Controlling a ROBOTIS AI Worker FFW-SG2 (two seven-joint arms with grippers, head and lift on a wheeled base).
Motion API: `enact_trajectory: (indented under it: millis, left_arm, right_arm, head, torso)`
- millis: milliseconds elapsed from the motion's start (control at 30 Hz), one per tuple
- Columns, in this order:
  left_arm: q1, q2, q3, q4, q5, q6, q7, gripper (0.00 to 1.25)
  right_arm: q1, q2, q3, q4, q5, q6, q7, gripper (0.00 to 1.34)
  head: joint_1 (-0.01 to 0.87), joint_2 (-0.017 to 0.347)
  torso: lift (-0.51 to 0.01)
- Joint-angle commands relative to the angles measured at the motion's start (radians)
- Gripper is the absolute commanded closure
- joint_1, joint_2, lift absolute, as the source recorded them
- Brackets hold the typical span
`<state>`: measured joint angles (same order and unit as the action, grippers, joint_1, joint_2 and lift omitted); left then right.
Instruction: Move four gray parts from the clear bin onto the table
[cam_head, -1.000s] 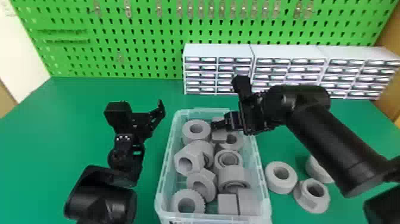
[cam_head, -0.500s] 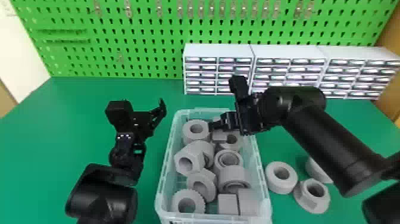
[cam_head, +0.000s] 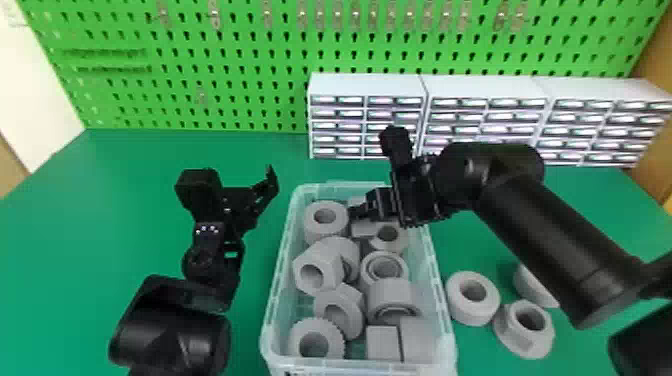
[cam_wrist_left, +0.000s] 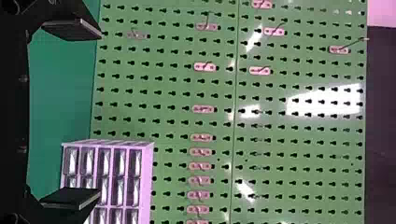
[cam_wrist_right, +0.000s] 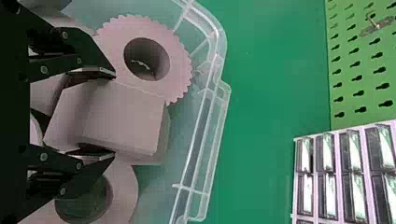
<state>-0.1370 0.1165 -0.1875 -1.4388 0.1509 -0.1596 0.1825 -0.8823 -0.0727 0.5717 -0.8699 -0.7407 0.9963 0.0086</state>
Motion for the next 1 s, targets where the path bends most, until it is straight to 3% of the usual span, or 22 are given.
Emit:
enact_trajectory:
  millis: [0, 967]
  left_arm:
    - [0.007, 0.000, 0.003, 0.000, -0.001, 0.000, 0.000, 0.10]
    - [0.020, 0.006, 0.010, -0.002, 0.001, 0.000, 0.000, 0.10]
  right_arm:
    - [0.002, -0.001, -0.009, -0.035, 0.003, 0.044, -0.021, 0.92]
    - [0.016, -0.013, -0.108, -0.324, 0.060, 0.242, -0.038, 0.92]
  head:
    - [0.693, 0.072]
    - [0.693, 0.072]
  torso:
    - [-0.052]
    - [-0.052]
